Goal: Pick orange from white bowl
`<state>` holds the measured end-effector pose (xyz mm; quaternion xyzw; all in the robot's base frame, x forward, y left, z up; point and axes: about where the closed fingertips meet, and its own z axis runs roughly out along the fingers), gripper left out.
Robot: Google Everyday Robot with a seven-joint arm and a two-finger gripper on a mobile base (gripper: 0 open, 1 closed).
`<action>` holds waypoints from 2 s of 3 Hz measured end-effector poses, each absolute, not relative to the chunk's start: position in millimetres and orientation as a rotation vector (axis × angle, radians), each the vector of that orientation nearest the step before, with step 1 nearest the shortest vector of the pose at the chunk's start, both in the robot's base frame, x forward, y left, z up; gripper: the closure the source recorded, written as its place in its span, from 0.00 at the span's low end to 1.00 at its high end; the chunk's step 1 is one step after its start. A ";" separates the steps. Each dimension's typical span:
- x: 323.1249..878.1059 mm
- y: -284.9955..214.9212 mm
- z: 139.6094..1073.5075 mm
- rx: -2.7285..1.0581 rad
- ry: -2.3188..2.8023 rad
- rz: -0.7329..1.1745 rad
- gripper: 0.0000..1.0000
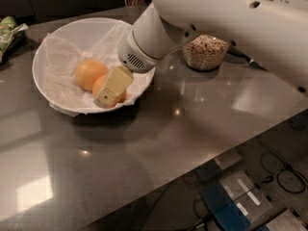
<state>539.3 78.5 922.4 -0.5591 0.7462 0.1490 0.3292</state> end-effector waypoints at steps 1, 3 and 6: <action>539.2 78.5 922.3 -1.463 1.952 0.390 0.00; 536.8 90.3 903.2 -1.433 1.923 0.508 0.08; 546.6 105.6 895.3 -1.439 1.891 0.560 0.07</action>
Offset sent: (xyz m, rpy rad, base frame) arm -0.0049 0.0026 -0.0200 0.1033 0.0329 0.0043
